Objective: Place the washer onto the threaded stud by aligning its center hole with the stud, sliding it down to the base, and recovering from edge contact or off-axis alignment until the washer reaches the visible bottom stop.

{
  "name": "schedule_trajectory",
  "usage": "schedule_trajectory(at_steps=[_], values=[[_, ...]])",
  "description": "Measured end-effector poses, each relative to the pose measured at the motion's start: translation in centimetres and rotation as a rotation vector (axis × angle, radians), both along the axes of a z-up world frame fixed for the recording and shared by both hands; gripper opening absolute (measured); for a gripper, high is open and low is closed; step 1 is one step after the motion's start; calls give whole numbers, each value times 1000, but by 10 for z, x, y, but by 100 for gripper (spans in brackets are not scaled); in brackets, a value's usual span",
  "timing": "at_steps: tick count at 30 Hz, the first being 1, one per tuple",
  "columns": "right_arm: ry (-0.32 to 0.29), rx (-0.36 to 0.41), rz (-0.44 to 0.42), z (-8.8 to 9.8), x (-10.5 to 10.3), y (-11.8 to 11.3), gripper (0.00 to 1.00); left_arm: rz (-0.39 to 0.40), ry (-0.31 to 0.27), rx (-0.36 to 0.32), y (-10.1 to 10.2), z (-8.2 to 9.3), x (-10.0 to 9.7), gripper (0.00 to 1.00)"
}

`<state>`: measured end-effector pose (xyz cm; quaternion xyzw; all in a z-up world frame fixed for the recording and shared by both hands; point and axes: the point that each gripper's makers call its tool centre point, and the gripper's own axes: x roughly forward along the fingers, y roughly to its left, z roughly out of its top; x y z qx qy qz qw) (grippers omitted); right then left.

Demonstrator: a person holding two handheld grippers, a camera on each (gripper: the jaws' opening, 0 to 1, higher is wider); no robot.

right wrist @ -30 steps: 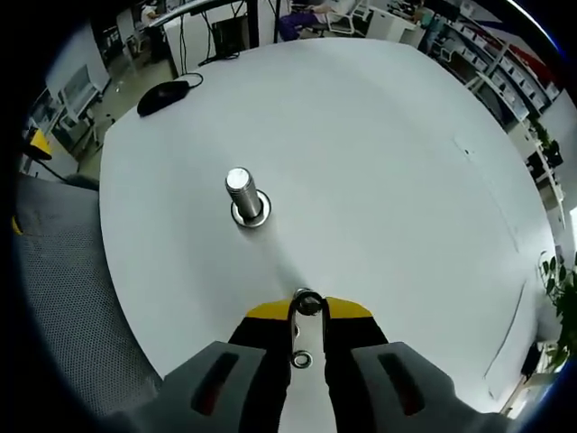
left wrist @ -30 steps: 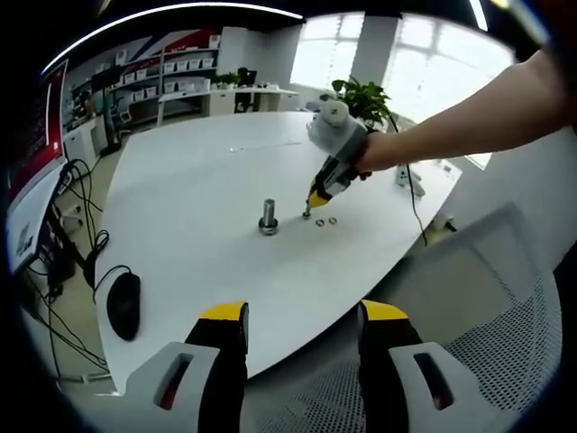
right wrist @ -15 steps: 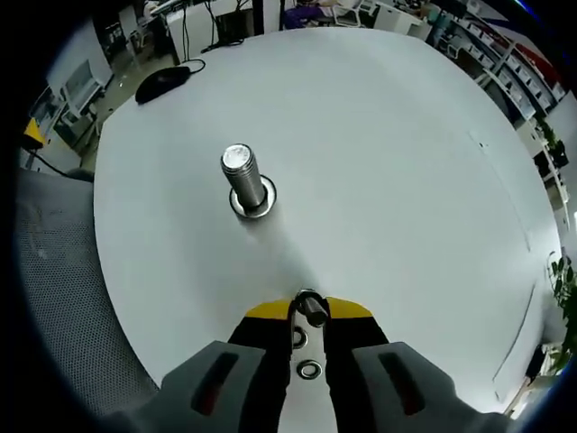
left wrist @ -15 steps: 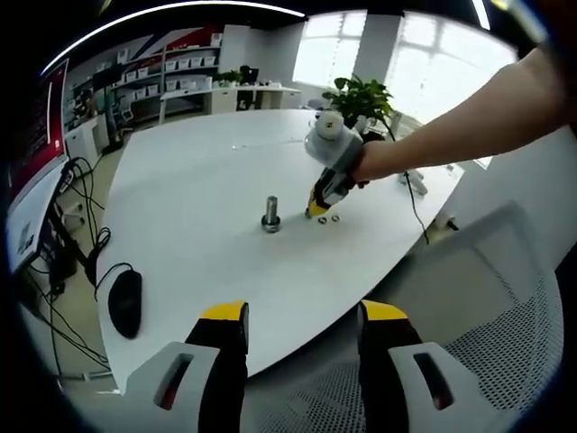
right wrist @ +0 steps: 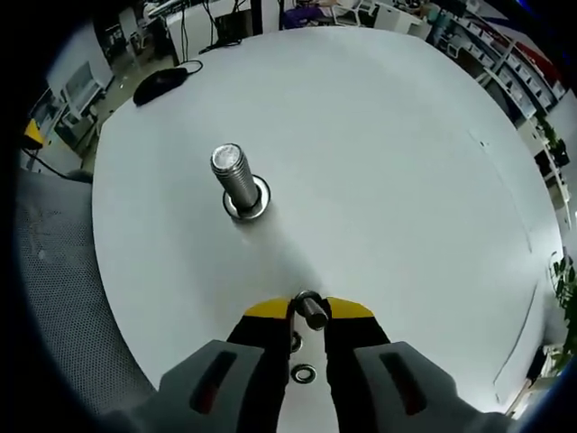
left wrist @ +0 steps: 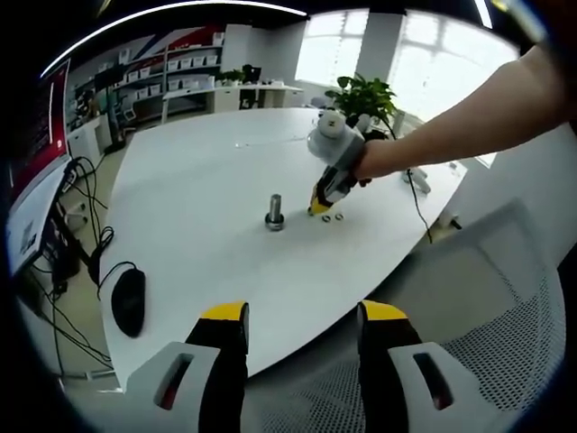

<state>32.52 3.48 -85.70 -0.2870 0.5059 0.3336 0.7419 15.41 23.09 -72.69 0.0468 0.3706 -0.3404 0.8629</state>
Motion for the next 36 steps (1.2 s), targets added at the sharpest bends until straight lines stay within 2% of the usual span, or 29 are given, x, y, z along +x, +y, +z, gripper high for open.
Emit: schedule_trajectory(at_steps=[6, 13, 23, 36], values=[[-11, 4, 8, 3, -3, -4, 17, 1, 0, 1, 0, 0, 0, 47], [-12, 9, -22, 6, -7, -22, 18, -4, 3, -1, -1, 0, 0, 47], [28, 22, -54, -1, -27, -41, 20, -9, 11, -4, -1, -1, -1, 47], [78, 16, -33, -10, -42, -49, 23, -17, 19, 4, -1, -3, -3, 47]])
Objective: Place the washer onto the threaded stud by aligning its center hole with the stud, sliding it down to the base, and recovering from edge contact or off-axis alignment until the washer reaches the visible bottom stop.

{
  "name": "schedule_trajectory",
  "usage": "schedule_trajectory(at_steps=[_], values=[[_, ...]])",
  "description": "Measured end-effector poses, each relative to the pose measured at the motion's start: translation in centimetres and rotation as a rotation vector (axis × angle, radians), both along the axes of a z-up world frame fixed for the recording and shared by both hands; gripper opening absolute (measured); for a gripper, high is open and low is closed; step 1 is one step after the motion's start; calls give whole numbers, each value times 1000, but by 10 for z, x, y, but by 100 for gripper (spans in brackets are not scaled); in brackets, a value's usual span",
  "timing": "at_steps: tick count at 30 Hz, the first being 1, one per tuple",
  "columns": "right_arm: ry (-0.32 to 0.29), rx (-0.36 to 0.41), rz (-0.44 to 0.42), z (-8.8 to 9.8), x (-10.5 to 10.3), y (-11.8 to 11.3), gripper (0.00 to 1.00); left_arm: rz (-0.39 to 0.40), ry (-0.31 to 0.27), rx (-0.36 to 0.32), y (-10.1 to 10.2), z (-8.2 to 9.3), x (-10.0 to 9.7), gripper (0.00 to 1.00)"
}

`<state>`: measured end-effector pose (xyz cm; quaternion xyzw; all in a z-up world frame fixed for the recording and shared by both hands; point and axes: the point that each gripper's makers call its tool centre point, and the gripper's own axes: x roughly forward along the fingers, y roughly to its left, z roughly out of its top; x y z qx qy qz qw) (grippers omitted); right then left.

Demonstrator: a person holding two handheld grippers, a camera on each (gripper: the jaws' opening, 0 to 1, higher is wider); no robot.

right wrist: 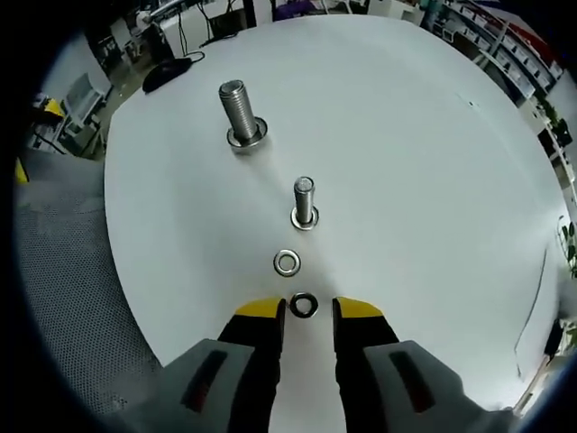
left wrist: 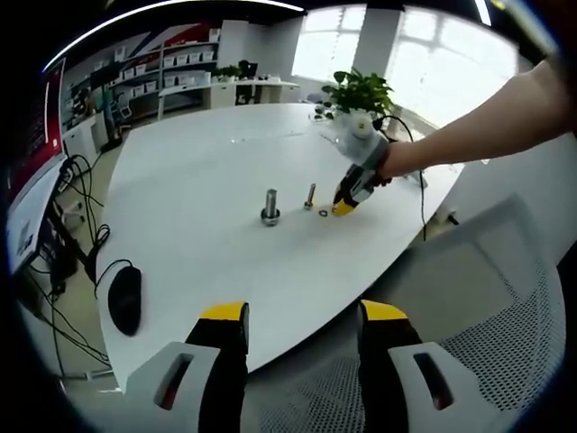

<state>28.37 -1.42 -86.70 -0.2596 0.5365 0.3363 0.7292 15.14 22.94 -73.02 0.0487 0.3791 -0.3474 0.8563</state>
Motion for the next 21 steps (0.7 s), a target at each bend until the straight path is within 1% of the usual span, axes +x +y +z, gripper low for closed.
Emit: schedule_trajectory(at_steps=[6, 10, 13, 17, 18, 19, 21], values=[[-1, 13, 10, 0, 0, 0, 23, -1, 4, 6, 0, -1, -1, 47], [1, 11, 53, 0, 0, 0, 23, -5, 8, 8, 0, -2, -1, 47], [23, 1, 81, 1, 0, -1, 22, -3, 7, 10, 0, -2, -1, 46], [45, -59, 156, -1, -1, 2, 21, -1, 7, 11, 0, -2, -1, 46], [50, -81, 199, -1, -3, 3, 19, -3, 8, 15, 0, -2, -1, 46], [53, -90, 218, -1, -3, 3, 18, -5, 8, 18, 0, -2, -1, 46], [60, -119, 226, -3, -2, 4, 16, -6, 8, 20, 0, -3, -1, 46]])
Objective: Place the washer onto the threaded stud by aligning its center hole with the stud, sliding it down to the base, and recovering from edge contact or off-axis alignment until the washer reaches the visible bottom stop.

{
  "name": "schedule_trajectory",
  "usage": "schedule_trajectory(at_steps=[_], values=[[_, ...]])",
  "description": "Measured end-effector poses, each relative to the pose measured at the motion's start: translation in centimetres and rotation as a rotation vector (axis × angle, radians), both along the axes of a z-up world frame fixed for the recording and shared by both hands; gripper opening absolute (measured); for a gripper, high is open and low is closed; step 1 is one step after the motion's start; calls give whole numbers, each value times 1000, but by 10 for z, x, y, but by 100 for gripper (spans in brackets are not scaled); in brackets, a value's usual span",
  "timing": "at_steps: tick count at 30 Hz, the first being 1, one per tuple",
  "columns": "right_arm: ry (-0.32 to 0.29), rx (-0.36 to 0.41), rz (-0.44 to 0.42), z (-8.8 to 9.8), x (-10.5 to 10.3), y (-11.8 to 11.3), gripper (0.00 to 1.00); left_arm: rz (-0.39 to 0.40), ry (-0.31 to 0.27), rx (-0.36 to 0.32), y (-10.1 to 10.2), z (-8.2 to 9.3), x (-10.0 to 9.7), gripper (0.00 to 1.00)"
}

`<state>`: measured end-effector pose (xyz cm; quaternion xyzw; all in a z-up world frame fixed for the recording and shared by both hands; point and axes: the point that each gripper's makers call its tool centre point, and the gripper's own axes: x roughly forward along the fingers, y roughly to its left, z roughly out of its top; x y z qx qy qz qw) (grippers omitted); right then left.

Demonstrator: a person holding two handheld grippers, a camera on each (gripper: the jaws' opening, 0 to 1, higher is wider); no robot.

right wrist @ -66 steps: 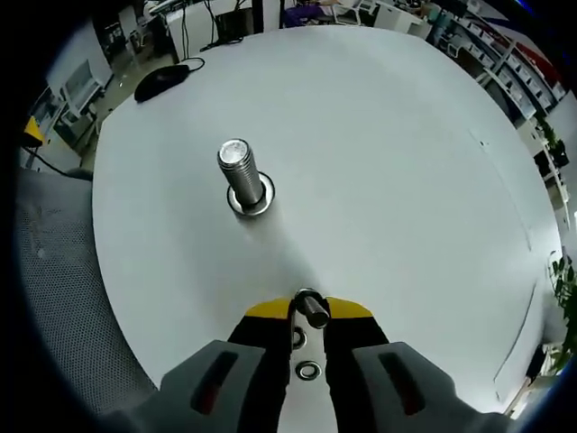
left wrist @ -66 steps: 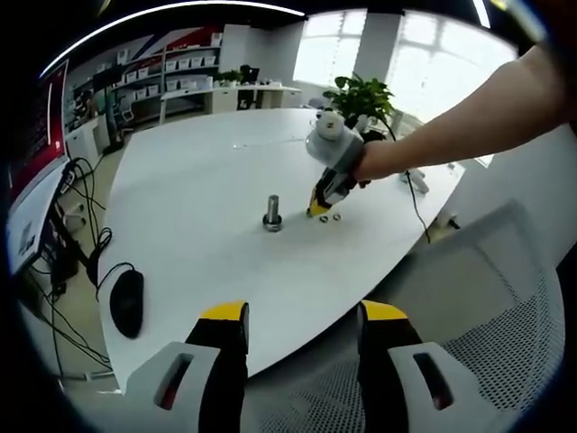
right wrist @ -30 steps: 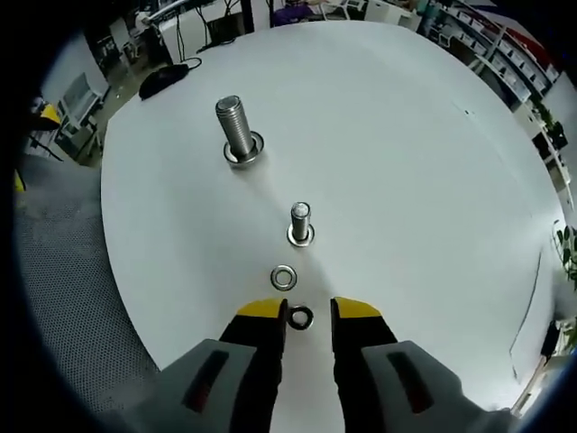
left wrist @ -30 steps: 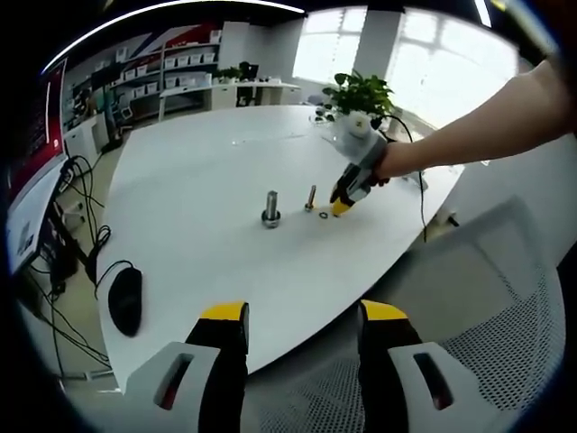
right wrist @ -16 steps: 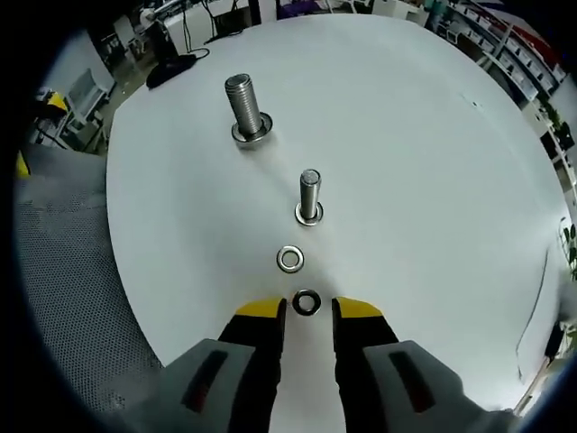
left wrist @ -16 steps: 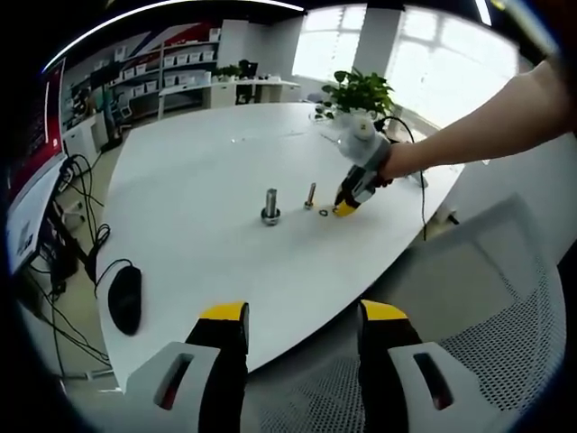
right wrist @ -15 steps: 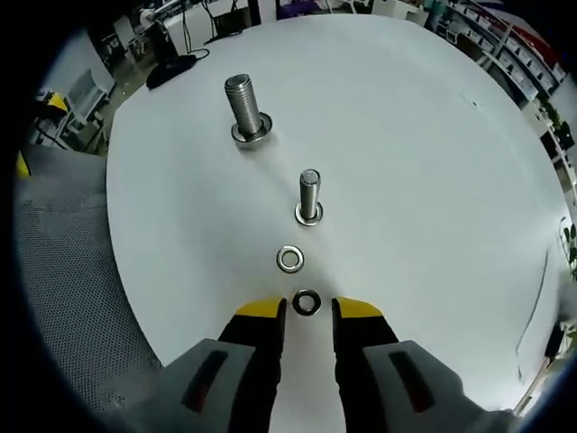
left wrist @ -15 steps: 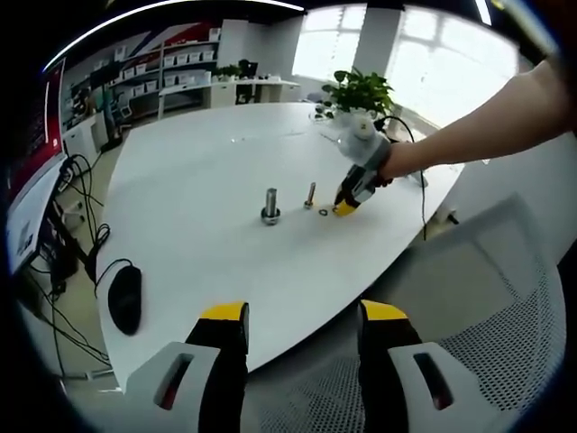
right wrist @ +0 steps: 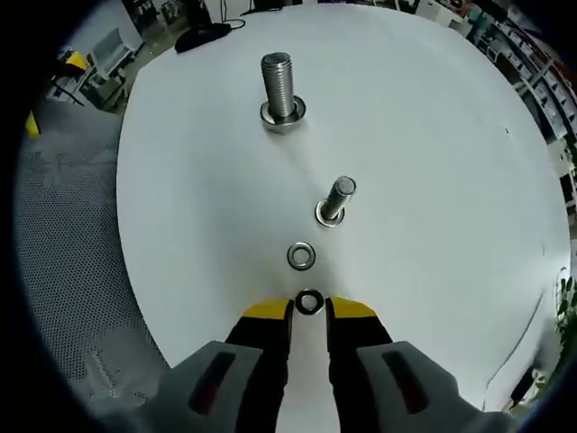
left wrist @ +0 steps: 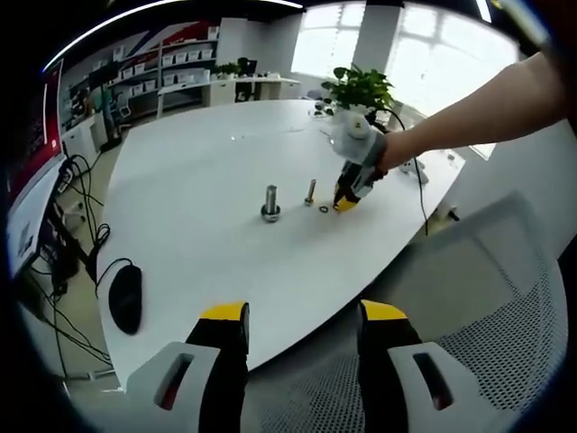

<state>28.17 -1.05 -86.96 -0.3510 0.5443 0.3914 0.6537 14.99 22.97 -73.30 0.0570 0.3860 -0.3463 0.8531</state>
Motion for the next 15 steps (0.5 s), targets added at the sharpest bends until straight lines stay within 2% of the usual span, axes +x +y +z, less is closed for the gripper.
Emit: schedule_trajectory(at_steps=[8, 15], values=[[33, -46, -57, 0, 1, 0, 16, -8, -2, -7, -2, 1, 0, 46], [16, -64, -110, 0, 2, -1, 15, 8, -4, -14, 0, 2, 1, 46]])
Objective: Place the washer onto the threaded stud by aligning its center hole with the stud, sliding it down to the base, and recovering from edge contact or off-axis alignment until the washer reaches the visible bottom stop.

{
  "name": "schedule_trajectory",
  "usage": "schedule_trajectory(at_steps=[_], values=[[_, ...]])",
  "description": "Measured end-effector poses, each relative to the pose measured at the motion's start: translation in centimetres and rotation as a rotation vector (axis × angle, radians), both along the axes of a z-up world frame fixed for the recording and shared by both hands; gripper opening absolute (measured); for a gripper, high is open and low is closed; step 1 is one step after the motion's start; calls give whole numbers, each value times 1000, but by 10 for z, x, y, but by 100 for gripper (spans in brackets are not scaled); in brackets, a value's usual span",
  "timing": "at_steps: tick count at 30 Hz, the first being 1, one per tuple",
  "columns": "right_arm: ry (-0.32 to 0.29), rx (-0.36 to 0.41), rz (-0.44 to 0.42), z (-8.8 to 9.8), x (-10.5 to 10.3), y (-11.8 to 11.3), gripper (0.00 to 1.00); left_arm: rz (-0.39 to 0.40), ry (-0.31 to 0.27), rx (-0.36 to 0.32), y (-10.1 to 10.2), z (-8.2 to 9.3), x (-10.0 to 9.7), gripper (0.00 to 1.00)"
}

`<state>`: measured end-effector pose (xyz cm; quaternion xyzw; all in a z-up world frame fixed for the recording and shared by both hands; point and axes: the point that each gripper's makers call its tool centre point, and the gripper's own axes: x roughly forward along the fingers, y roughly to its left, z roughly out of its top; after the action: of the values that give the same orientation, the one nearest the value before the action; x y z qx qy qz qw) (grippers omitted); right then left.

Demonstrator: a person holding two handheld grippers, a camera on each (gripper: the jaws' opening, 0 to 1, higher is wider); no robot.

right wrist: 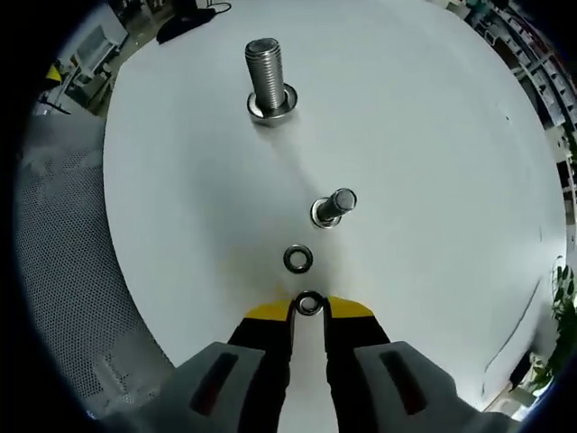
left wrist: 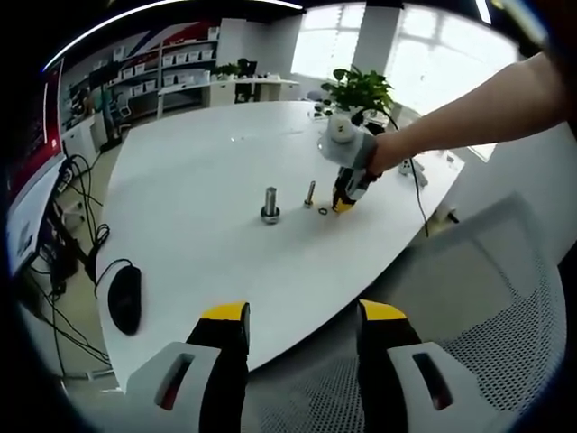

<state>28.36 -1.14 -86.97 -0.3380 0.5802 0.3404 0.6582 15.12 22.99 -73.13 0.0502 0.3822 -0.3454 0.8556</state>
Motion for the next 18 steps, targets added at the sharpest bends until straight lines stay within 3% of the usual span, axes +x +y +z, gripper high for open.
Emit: schedule_trajectory(at_steps=[3, 9, 18], values=[[-38, 11, -29, 0, -1, 0, 15, 2, -4, 3, 0, 0, 0, 46], [-95, 23, -6, 2, -3, 0, 15, 2, -9, 4, 0, 1, 0, 46], [-192, 130, -133, 4, -2, -3, 15, -22, -7, 17, -2, -1, -2, 46]])
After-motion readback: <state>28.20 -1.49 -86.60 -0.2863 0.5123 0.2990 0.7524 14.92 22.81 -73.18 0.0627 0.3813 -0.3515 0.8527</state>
